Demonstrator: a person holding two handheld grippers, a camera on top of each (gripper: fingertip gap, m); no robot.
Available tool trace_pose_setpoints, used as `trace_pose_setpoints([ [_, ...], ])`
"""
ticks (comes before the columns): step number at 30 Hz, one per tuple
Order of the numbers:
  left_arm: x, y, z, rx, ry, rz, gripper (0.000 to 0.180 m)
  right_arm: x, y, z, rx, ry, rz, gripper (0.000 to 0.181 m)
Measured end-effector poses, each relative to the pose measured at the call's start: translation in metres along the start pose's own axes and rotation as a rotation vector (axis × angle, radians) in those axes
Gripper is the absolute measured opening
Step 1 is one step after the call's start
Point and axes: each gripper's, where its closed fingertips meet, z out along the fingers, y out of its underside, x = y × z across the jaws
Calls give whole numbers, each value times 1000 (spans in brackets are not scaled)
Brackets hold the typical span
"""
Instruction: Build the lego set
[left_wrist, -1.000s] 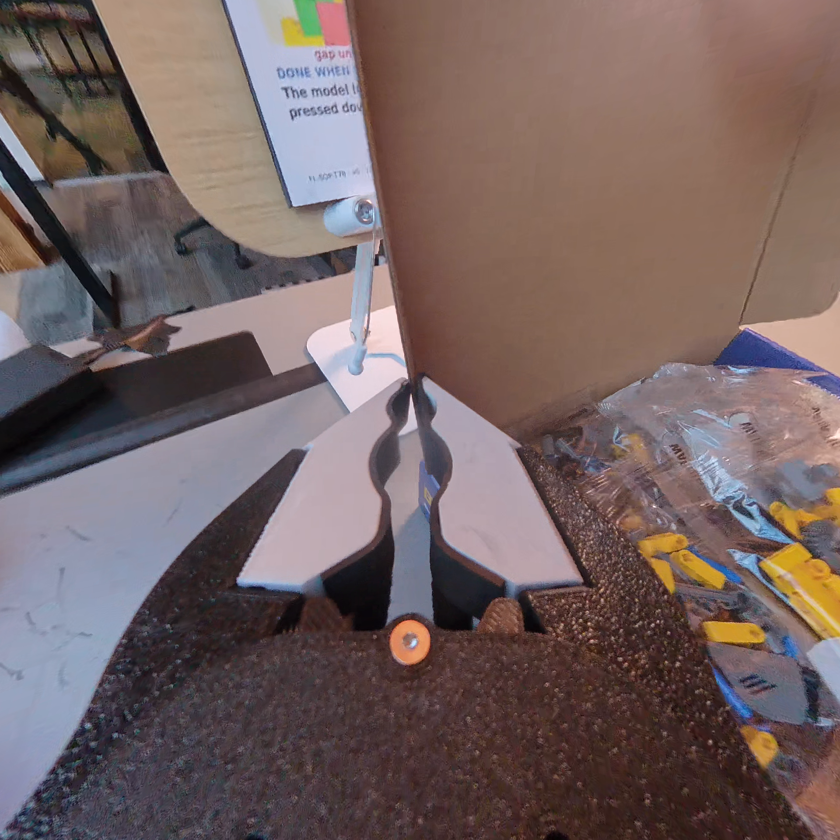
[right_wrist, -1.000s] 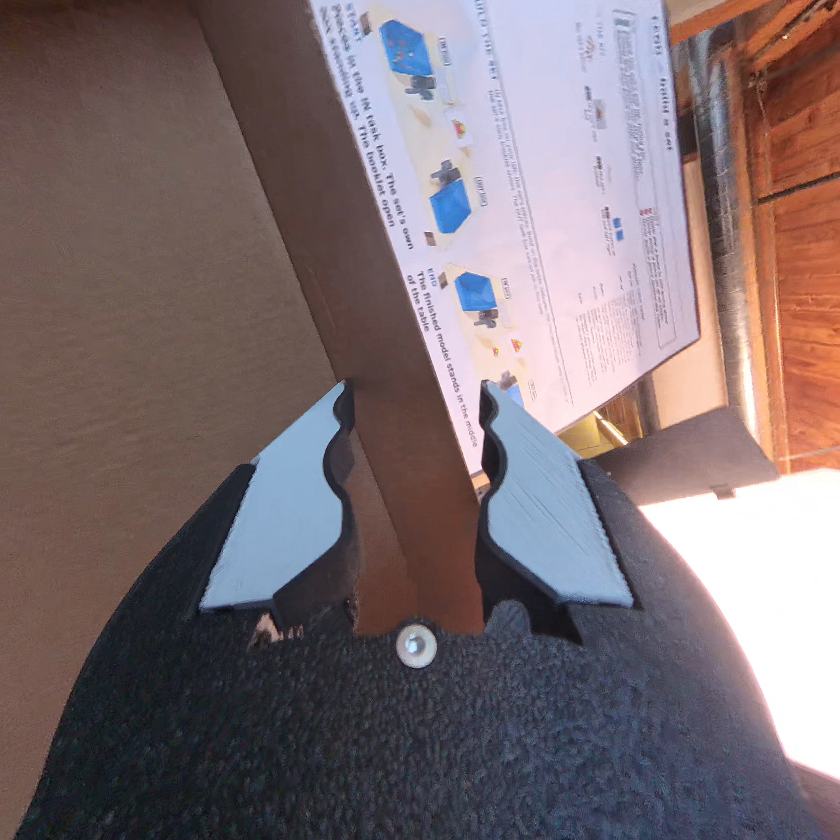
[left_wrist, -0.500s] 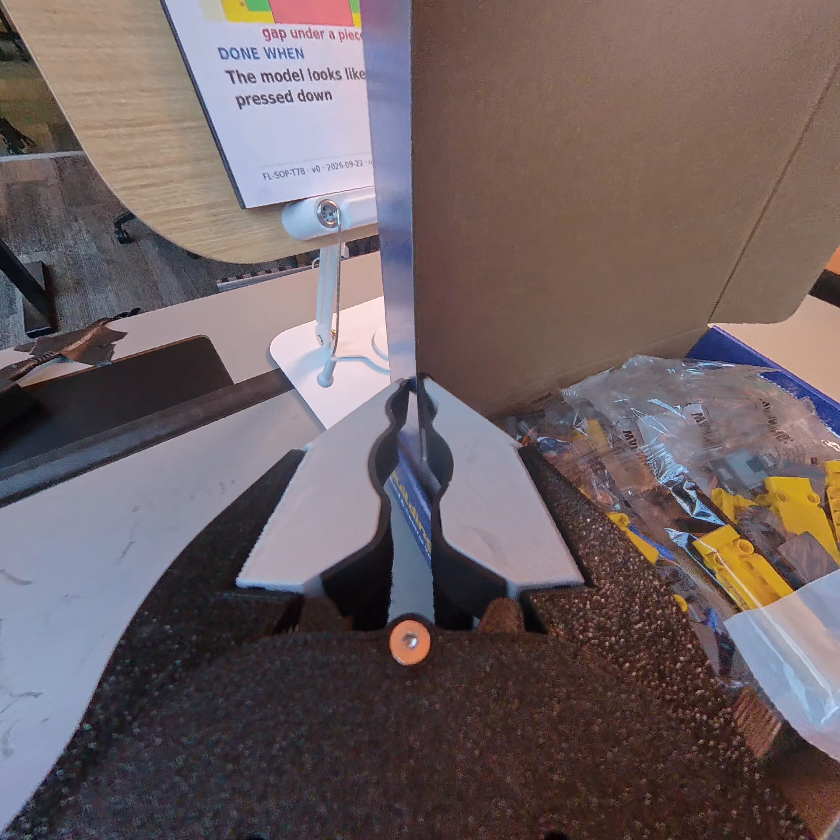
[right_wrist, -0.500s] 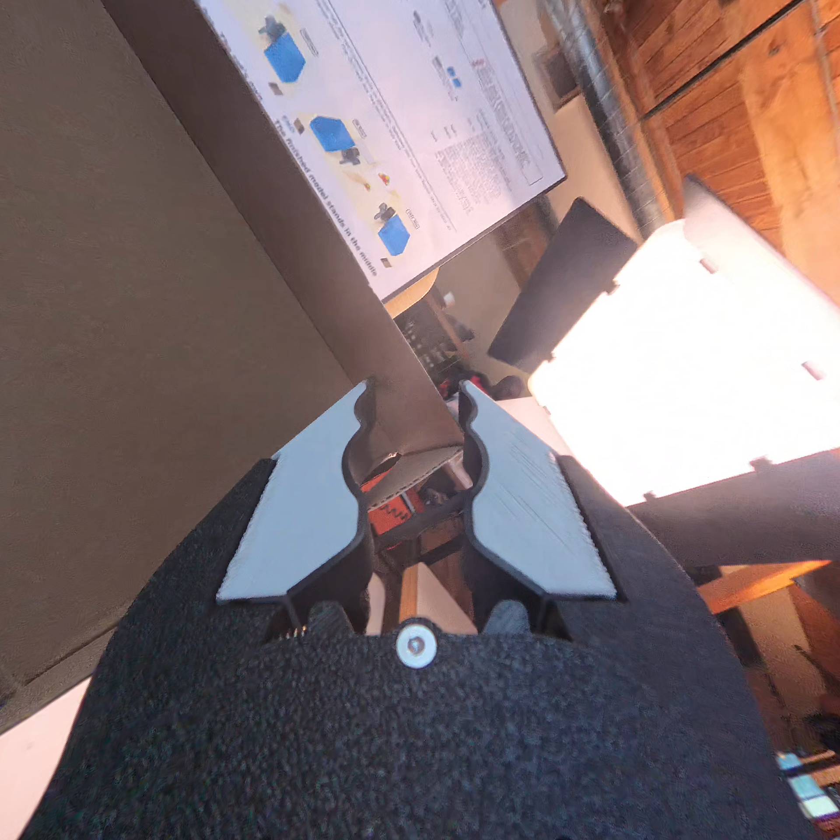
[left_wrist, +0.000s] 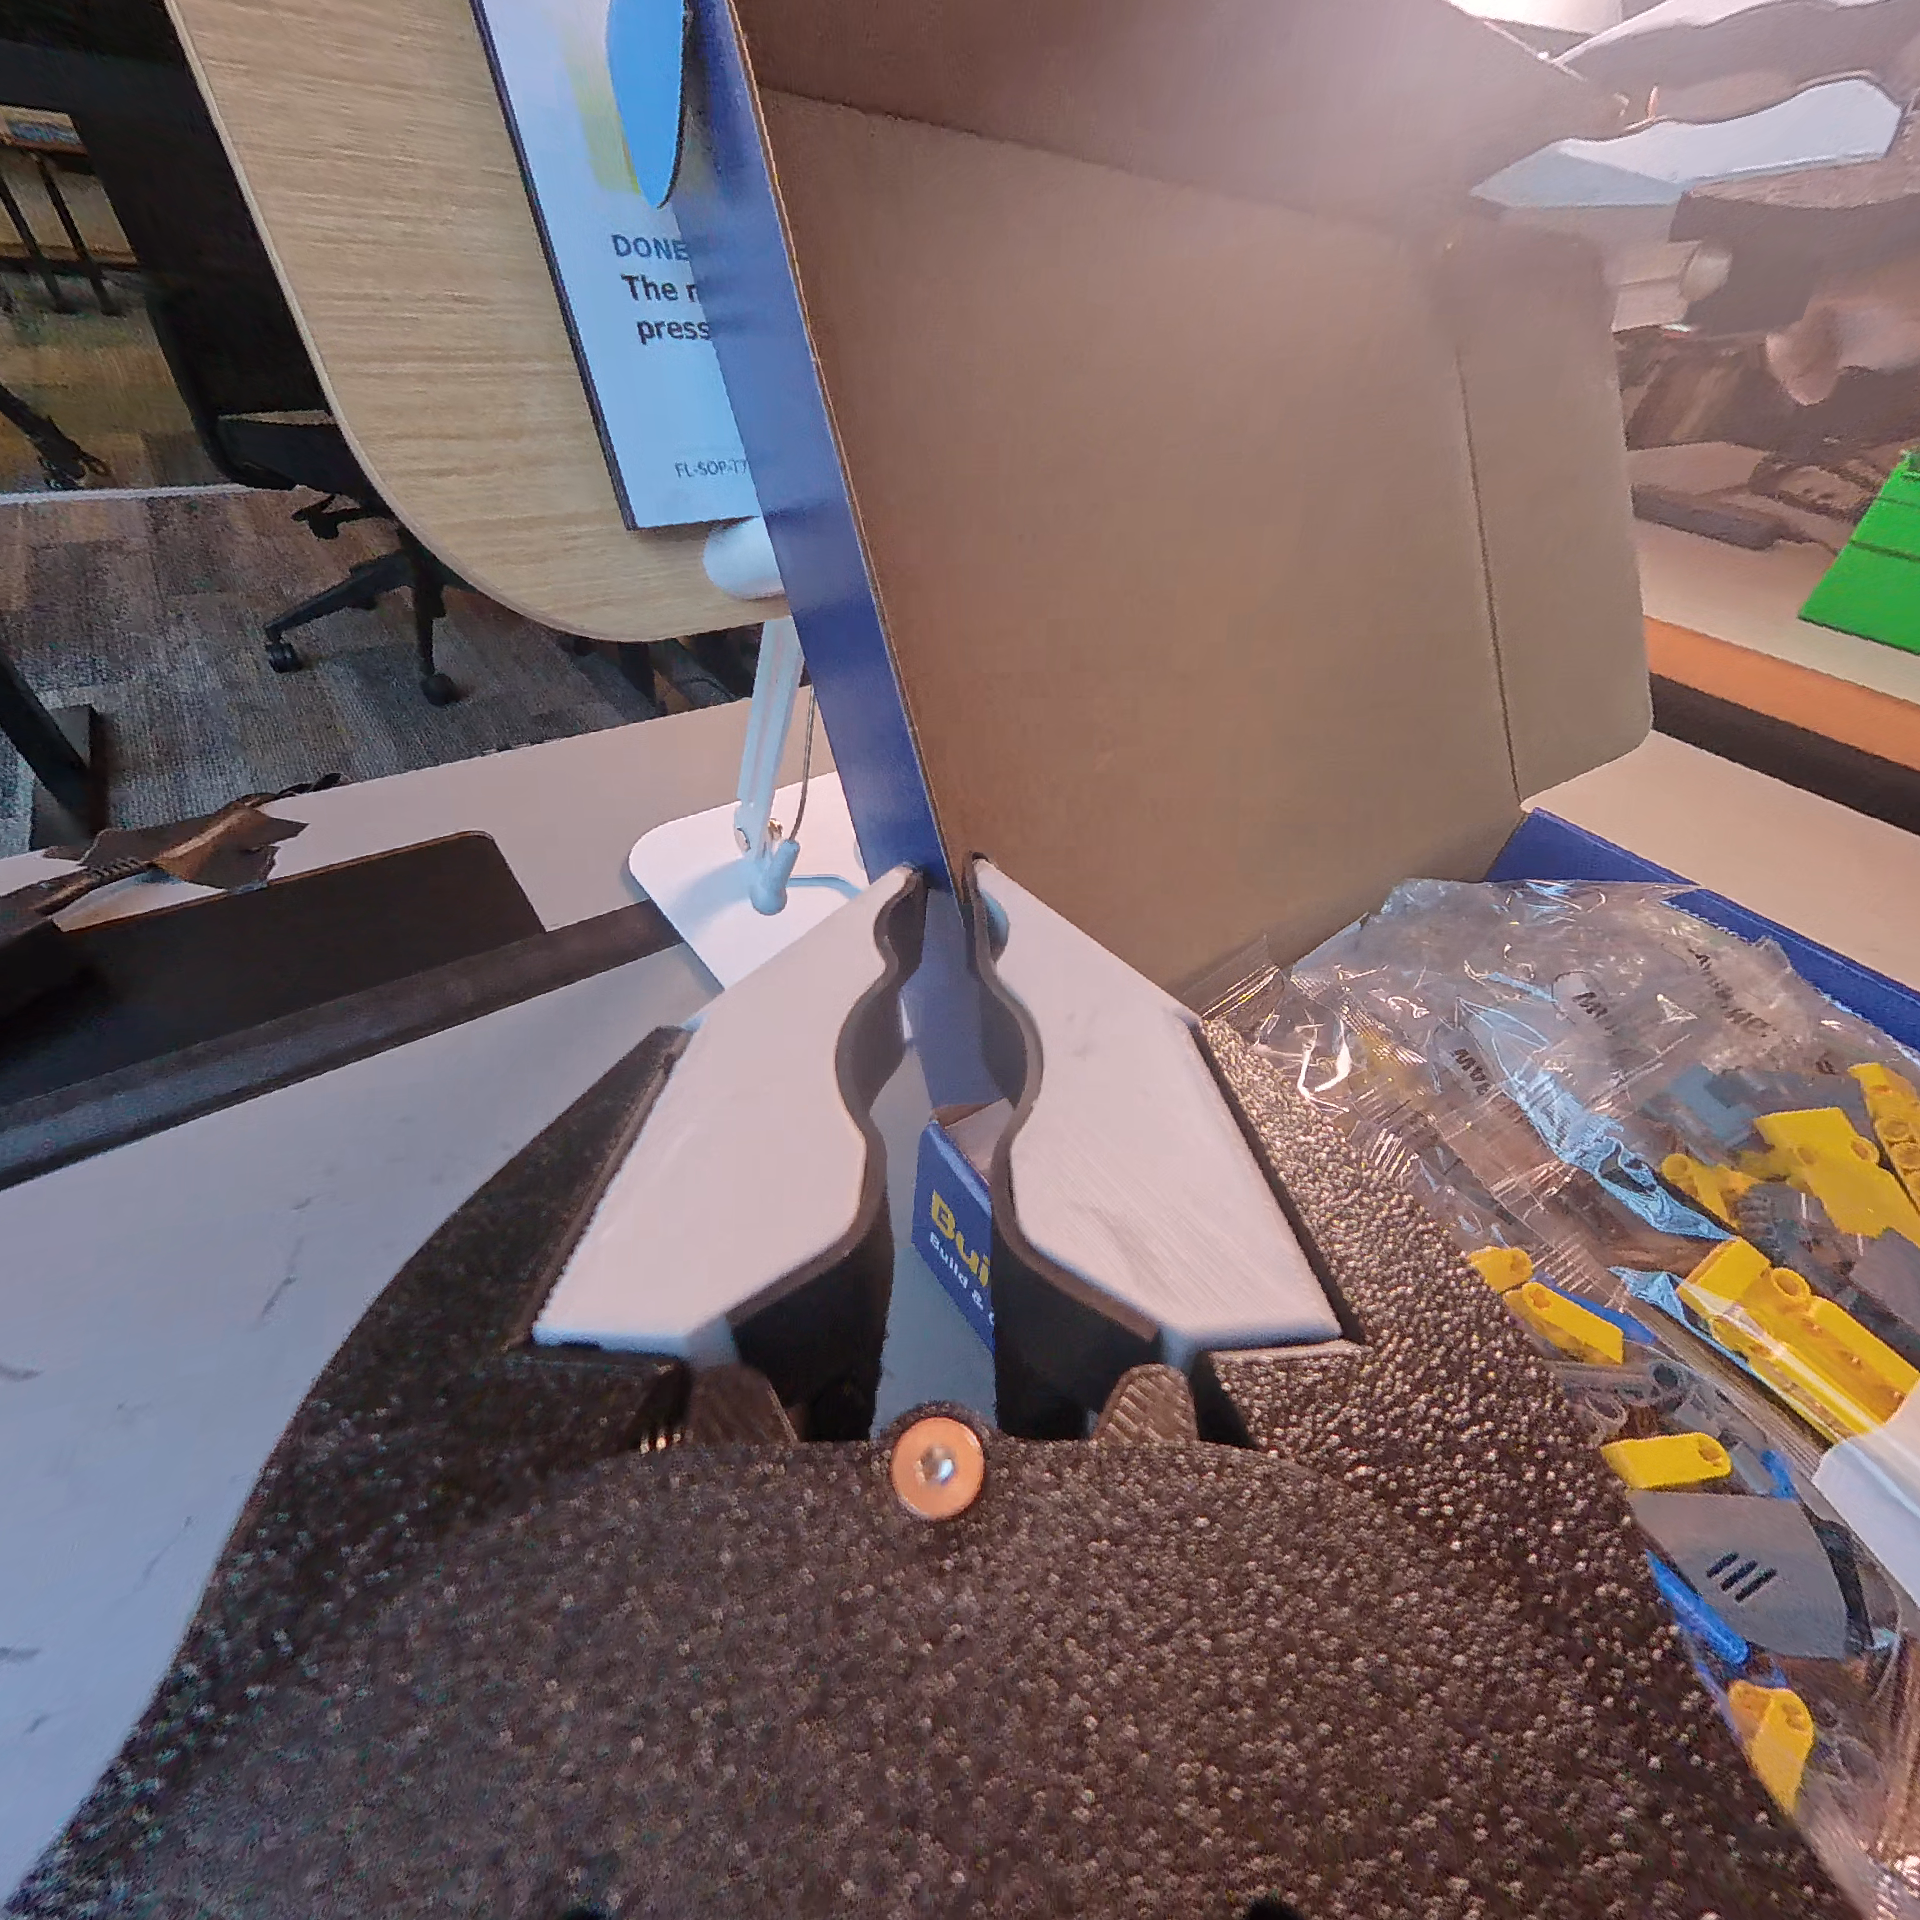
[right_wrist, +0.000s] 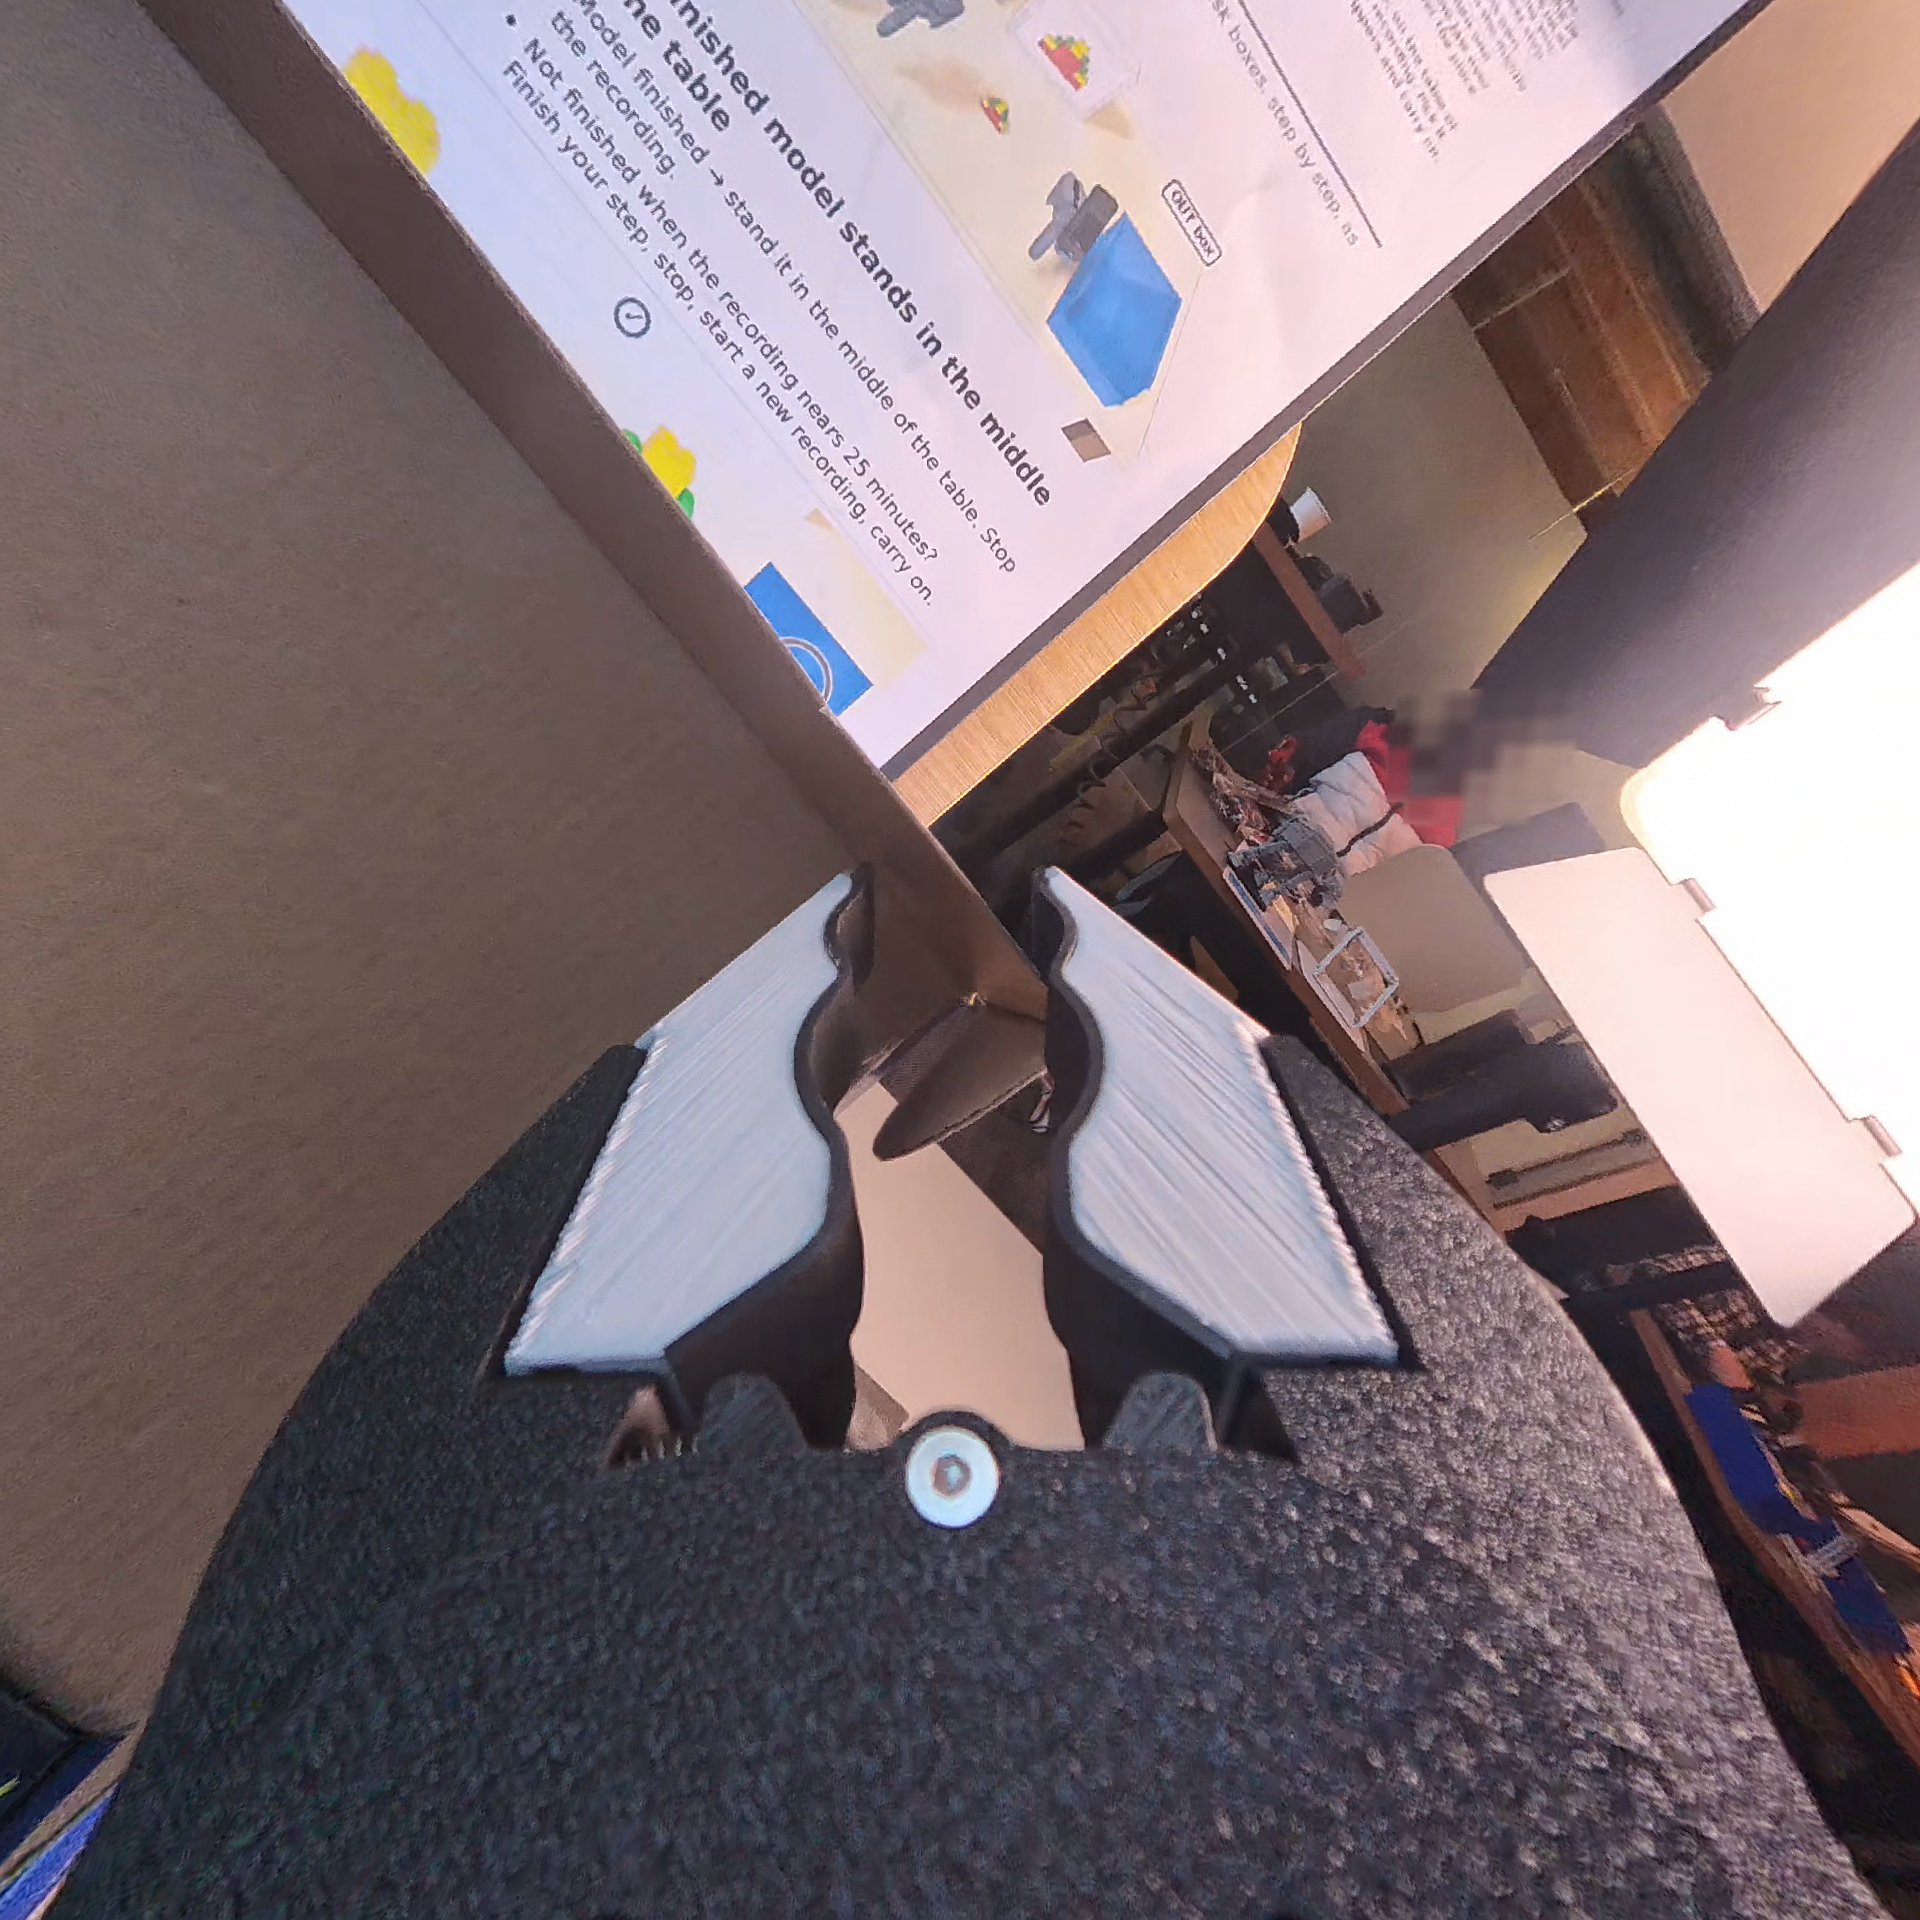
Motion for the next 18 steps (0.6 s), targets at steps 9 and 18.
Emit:
trace_pose_setpoints([
  [9, 9, -11, -13, 23, -3, 85, 17, -8, -33, -78, 158, -64, 107, 48],
  [18, 25, -27, -57, 81, -19, 181, 29, -58, -30, -185, 271, -117, 136, 47],
])
